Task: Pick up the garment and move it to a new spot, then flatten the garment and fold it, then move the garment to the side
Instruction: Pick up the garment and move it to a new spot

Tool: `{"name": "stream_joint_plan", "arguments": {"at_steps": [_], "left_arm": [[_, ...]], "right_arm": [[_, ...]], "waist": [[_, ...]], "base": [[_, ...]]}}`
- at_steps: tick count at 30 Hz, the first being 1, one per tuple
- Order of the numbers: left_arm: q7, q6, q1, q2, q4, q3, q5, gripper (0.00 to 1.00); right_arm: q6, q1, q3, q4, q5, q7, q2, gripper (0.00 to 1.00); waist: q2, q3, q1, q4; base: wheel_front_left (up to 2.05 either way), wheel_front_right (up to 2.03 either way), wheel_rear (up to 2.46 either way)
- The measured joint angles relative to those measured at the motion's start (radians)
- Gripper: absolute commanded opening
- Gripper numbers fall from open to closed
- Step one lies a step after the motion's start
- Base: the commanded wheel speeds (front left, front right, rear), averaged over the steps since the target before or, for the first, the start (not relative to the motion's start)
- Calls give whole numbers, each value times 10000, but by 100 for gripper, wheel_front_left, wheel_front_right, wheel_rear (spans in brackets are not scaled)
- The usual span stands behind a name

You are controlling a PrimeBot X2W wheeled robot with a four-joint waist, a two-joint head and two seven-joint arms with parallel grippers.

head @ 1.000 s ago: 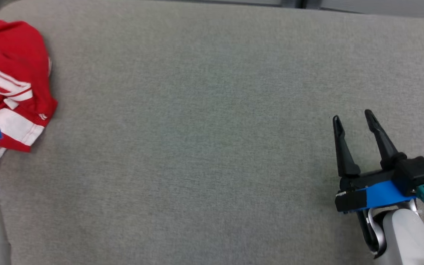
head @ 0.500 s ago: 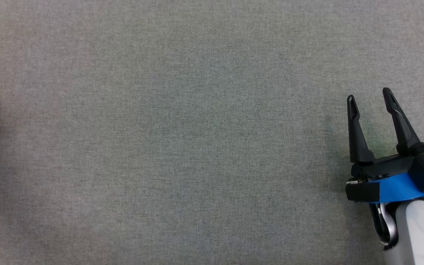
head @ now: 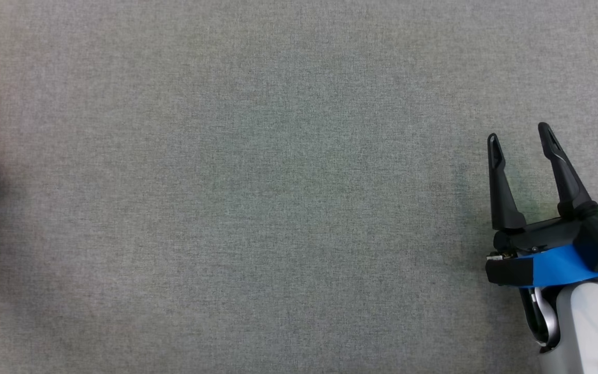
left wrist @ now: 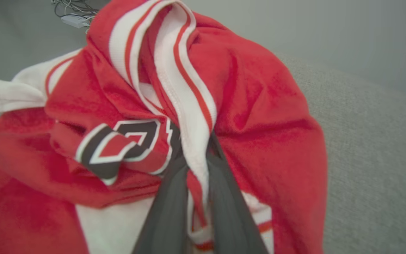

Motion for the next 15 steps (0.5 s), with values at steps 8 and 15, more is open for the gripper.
{"name": "stream_joint_plan", "arguments": {"at_steps": [8, 15], "left_arm": [[-364, -12, 1, -17, -1112, -253, -150, 0], [-382, -61, 52, 128, -3799, -552, -92, 0]], "right_arm": [[0, 38, 69, 184, 125, 0, 54, 100], [0, 139, 165, 349, 309, 0, 201, 100]], "waist": [[-1, -567, -1, 55], [-3, -1195, -2, 73]], "base": [[0, 0, 0], [0, 0, 0]]}}
